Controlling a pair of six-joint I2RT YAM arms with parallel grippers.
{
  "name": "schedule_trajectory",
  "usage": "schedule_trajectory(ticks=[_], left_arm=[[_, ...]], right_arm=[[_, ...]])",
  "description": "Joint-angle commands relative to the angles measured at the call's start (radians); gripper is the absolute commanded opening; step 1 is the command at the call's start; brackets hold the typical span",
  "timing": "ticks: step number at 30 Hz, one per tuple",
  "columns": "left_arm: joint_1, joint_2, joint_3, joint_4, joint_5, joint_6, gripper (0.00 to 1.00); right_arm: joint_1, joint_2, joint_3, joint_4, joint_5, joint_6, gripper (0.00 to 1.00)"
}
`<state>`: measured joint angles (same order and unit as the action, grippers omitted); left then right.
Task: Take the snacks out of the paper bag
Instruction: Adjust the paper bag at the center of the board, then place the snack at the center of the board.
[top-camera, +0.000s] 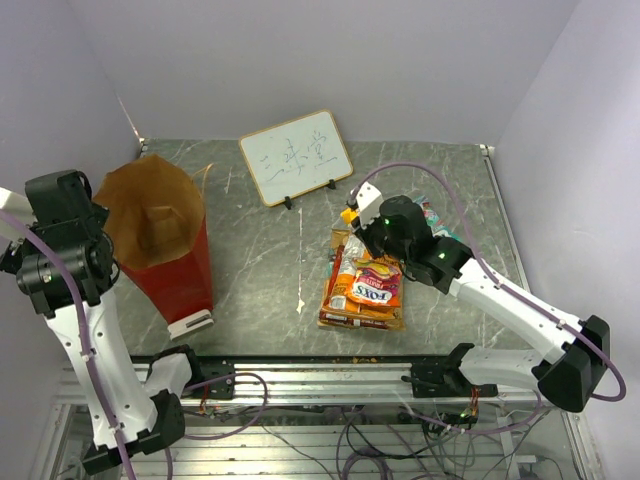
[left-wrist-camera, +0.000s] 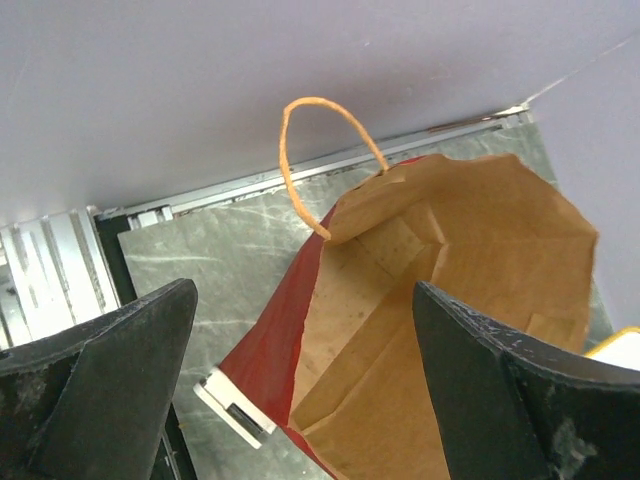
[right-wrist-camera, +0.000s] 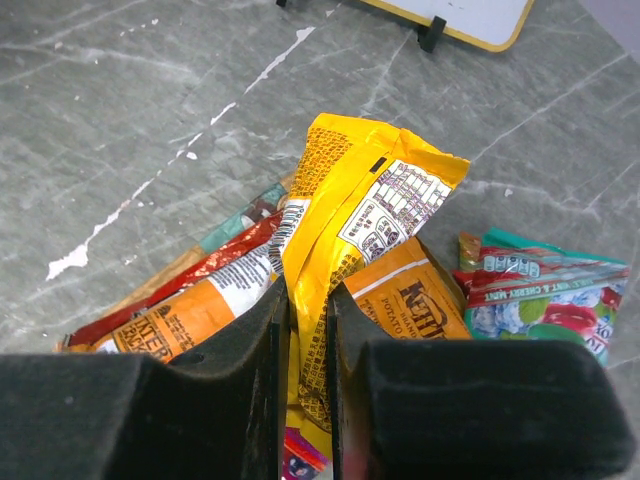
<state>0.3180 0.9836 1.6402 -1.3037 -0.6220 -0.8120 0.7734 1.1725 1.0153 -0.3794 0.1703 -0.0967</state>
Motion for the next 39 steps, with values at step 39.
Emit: schedule_trajectory(ticks=[39], left_arm=[[-0.488,0.045,0.099,0.382,0.652,0.581,0.98]], right_arm=[[-0.15,0.009,-0.255,-0.073,-0.121,-0.569,0.14]])
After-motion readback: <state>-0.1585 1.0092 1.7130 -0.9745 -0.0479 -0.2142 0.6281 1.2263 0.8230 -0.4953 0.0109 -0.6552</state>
